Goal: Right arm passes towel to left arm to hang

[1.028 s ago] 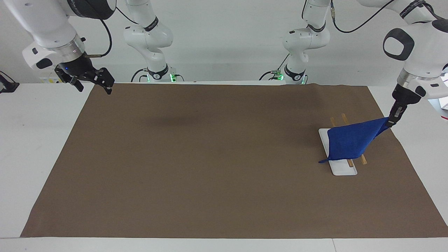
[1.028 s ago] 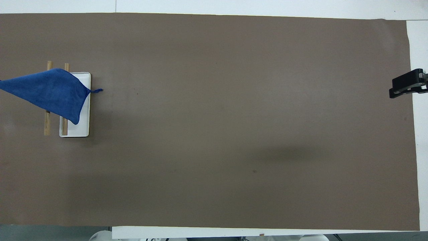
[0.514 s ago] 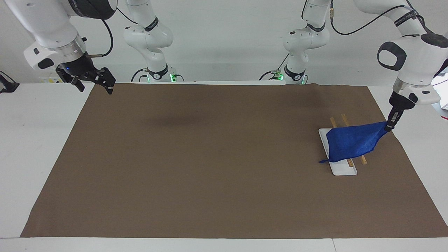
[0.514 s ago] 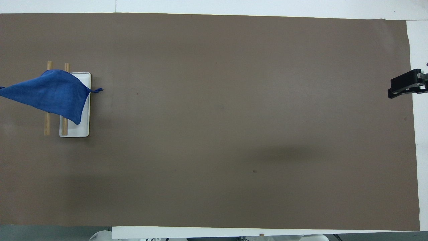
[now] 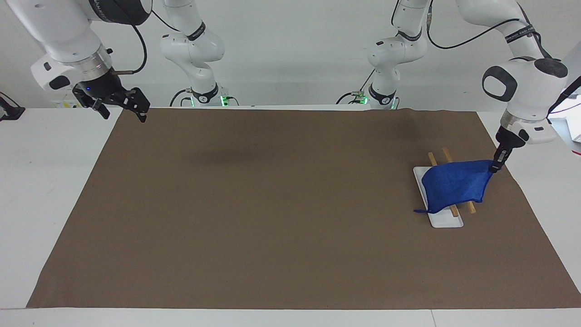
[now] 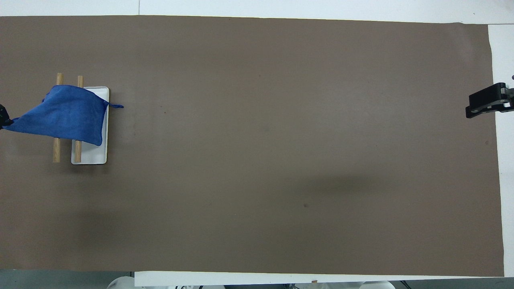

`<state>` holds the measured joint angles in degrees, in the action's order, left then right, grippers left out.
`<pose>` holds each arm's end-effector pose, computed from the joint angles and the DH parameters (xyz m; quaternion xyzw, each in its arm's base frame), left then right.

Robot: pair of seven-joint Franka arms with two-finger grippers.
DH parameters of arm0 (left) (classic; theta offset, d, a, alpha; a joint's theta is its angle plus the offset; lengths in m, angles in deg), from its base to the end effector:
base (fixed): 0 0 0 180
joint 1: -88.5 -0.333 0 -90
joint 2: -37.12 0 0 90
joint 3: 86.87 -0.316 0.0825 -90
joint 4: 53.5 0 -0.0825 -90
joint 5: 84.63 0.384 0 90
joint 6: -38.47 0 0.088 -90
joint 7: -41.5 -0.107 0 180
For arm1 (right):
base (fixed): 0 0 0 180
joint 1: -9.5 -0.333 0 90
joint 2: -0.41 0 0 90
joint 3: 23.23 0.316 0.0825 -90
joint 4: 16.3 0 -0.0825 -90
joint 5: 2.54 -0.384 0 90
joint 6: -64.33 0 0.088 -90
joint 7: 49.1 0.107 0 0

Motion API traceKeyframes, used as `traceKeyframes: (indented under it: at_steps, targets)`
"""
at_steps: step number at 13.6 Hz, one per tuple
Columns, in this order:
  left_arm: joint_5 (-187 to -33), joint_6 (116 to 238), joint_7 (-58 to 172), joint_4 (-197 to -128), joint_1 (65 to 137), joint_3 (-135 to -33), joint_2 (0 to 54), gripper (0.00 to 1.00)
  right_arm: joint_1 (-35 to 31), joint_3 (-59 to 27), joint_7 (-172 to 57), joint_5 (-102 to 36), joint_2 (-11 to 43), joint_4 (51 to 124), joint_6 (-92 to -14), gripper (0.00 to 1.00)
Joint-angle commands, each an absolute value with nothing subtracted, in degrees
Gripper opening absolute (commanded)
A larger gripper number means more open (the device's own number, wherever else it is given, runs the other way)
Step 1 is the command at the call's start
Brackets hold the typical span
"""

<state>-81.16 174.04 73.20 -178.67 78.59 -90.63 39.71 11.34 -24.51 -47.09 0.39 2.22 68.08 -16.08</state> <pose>0.5303 0.1300 0.4306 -0.9236 -0.3655 -0.1151 0.0040 0.5457 -0.0357 0.6389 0.9973 -0.0477 -0.0506 0.0253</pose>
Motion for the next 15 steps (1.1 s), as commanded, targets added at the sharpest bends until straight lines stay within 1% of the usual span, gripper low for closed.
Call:
traceKeyframes:
  at_steps: [1,2,4,5,7,9,12,13,15]
  targets:
    - [-80.77,175.15,72.78,-179.62,77.51,-90.04,39.93,0.78,11.78,-24.46,-48.66,-0.6,0.76,69.66,-15.74,1.0]
    - [-80.77,174.71,72.96,-179.62,77.51,-90.04,39.93,0.99,11.78,-24.46,-48.66,-0.6,0.76,69.66,-15.74,1.0]
    - [-80.77,173.39,73.84,-178.57,77.78,-90.04,39.76,1.0,11.78,-24.46,-48.66,-0.6,0.76,69.66,-15.74,1.0]
    - [-80.77,171.39,73.93,-177.0,78.39,-89.95,39.84,1.0,11.78,-24.46,-48.66,-0.6,0.76,69.66,-15.74,1.0]
    - [-80.85,163.06,73.32,-172.44,79.09,-89.25,40.54,1.0,11.78,-24.46,-48.66,-0.6,0.76,69.66,-15.74,1.0]
    - [-80.94,154.19,73.05,-168.65,83.03,-89.33,42.73,1.0,11.78,-24.46,-48.66,-0.6,0.76,69.66,-15.74,1.0]
    - [-81.03,135.3,65.96,-157.16,87.16,-89.16,42.31,1.0,11.78,-24.46,-48.66,-0.6,0.76,69.66,-15.74,1.0]
    - [-81.03,130.72,63.06,-153.46,88.75,-89.16,41.87,1.0,11.78,-24.46,-48.66,-0.6,0.76,69.66,-15.74,1.0]
    - [-83.74,125.42,59.88,-147.31,91.82,-89.16,40.3,1.0,11.78,-24.46,-48.66,-0.6,0.76,69.66,-15.74,1.0]
